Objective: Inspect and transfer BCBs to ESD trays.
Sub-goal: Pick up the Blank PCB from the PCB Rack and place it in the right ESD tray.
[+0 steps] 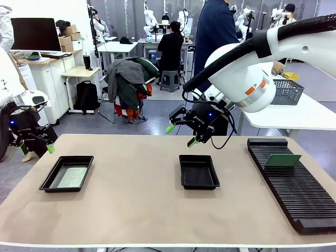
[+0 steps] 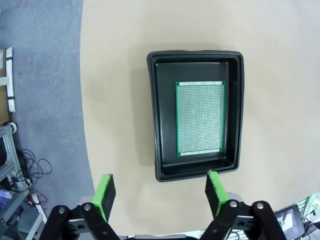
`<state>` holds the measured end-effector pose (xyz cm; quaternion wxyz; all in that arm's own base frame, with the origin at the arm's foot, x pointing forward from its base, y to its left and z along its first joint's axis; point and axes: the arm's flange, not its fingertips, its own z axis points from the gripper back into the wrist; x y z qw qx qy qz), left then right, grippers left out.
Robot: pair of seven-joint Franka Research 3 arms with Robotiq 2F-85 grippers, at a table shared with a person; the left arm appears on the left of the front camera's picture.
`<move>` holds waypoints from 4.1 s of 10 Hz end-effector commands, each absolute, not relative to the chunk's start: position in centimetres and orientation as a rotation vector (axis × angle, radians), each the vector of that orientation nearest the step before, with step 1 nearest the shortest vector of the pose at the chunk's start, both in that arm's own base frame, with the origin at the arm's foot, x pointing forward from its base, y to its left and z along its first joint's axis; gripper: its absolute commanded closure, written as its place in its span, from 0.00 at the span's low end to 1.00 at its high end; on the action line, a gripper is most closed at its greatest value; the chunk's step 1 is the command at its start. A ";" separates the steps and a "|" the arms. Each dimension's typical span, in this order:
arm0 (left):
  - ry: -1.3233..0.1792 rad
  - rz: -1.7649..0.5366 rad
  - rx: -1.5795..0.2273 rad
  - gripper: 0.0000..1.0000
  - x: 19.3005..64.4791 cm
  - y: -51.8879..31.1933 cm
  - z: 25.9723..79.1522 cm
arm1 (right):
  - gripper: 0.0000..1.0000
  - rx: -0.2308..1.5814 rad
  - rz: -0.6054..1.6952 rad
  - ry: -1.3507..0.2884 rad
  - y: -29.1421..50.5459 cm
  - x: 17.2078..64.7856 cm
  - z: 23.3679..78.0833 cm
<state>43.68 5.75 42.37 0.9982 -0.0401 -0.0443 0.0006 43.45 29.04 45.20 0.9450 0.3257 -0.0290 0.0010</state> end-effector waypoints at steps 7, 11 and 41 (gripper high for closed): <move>-0.089 -0.014 -0.094 0.04 43.7 5.9 42.2 | 0.00 0.658 -0.002 -0.059 29.1 43.5 45.1; -0.089 -0.014 -0.094 0.04 43.7 5.9 42.2 | 0.00 0.642 0.016 -0.105 26.8 43.1 45.4; -0.089 -0.014 -0.094 0.04 43.7 5.9 42.2 | 0.00 -0.081 1.527 -0.283 -7.3 36.8 62.1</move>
